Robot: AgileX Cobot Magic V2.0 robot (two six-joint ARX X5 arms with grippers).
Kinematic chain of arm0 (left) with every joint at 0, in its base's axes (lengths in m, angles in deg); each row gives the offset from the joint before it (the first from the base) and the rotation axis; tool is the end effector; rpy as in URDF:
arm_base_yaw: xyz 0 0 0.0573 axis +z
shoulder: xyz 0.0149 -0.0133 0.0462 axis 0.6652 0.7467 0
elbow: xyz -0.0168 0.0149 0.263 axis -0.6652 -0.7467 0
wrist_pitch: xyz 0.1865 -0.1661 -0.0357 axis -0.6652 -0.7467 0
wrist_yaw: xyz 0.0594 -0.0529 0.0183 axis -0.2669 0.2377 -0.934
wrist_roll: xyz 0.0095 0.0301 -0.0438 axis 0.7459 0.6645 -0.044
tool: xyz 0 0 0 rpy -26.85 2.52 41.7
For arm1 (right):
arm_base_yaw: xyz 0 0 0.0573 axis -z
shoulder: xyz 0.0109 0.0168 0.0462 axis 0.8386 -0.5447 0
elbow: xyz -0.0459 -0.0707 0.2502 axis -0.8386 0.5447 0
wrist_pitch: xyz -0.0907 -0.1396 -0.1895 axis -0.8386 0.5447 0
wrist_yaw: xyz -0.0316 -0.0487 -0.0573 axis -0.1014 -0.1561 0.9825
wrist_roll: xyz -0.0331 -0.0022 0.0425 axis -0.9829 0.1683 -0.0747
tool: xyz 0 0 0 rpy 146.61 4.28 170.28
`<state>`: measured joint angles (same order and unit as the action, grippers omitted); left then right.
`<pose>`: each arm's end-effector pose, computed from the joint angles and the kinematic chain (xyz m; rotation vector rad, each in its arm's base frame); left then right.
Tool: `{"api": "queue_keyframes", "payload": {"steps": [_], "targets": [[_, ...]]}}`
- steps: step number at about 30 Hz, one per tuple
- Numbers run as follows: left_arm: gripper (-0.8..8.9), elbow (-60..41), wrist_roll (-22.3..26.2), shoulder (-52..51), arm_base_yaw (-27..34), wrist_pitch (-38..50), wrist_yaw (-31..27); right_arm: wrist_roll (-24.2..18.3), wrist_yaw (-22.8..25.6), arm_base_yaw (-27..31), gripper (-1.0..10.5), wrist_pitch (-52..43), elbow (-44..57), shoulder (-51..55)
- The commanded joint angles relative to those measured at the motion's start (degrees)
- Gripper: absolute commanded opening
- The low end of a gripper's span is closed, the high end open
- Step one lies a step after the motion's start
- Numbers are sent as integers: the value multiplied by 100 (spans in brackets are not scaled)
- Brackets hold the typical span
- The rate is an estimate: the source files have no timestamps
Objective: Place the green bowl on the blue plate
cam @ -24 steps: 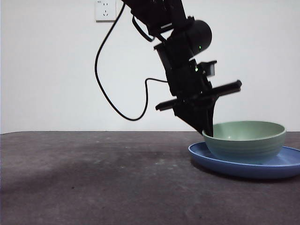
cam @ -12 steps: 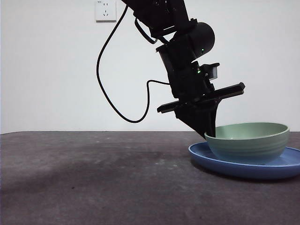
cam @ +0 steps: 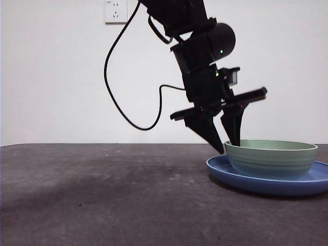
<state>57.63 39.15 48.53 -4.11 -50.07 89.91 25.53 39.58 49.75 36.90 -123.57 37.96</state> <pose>0.3459 -0.3609 0.2136 0.2455 1.1069 -0.7442 0.0819 0.0236 0.3102 0.1659 0.7888 0.5496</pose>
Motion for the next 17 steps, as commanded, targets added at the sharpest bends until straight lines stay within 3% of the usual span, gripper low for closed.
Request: {"api": "queue_keyframes", "payload": {"steps": [1, 4, 9, 17], "targets": [[165, 367, -13, 77, -66, -68, -11, 50, 22, -22, 379, -9, -122, -13], [170, 562, 7, -55, -39, -201, -11, 50, 24, -22, 379, -11, -122, -13], [258, 608, 4, -525, 57, -245, -11, 50, 24, -22, 379, -2, -122, -13], [259, 608, 122, -1646, 402, -601, -13, 37, 26, -22, 379, -9, -122, -13]]}}
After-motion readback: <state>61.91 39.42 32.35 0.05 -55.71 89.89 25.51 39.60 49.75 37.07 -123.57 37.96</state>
